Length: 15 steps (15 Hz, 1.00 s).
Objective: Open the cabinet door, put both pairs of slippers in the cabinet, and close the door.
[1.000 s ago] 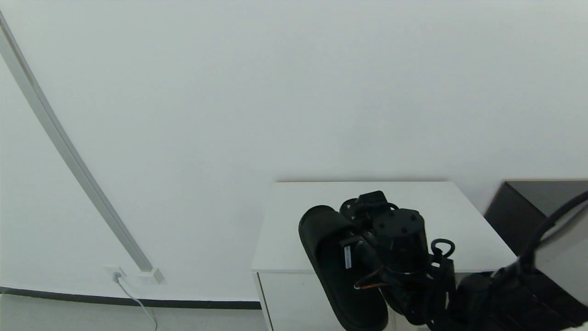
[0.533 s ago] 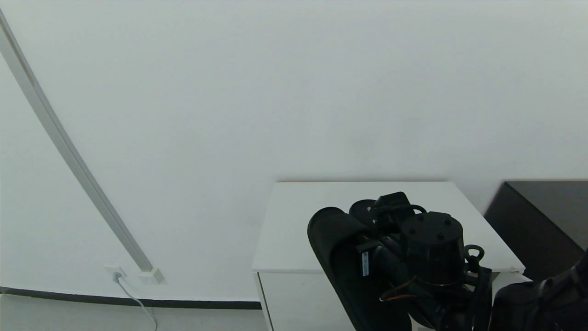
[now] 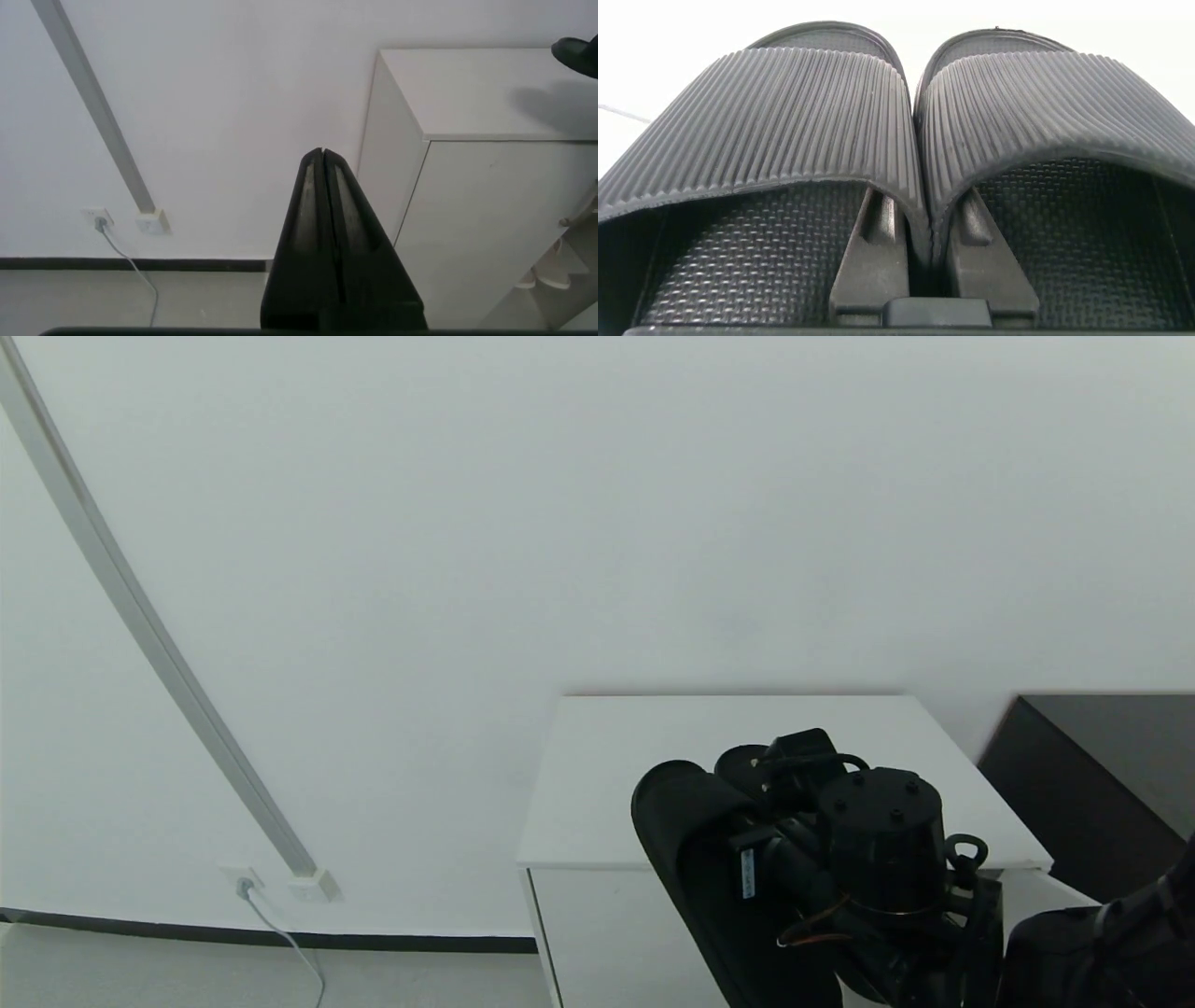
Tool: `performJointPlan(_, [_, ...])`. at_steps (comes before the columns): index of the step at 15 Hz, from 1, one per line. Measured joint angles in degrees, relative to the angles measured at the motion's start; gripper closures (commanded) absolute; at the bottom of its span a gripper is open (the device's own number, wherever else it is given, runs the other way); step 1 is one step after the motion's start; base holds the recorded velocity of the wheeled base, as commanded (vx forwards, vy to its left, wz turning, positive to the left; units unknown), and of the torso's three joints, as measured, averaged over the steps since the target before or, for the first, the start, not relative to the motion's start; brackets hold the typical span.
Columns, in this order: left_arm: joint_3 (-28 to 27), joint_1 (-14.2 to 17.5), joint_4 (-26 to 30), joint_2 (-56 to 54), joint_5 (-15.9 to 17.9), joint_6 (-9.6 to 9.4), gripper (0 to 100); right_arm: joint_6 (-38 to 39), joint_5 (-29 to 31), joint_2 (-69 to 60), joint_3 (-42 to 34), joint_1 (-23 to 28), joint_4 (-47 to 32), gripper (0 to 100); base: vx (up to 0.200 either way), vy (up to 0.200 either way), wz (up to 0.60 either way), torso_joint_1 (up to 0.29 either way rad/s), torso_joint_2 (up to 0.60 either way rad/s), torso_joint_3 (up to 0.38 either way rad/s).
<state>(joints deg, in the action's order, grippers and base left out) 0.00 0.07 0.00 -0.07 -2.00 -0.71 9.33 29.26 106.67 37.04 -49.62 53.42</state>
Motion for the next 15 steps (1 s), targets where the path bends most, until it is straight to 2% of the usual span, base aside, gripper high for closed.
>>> performJointPlan(6, [0.00, -0.05, 0.00, 0.00, 0.04, 0.00, 100, -0.02, 0.09, 0.57, -0.30, 0.04, -0.02, 100, -0.200, 0.000, 0.00, -0.002, 0.00, 0.005])
performJointPlan(15, [0.00, -0.05, 0.00, 0.00, -0.05, 0.35, 100, 0.02, 0.07, 2.01, -2.10, 0.15, 2.55, 100, 0.000, 0.000, 0.00, 0.000, 0.00, 0.000])
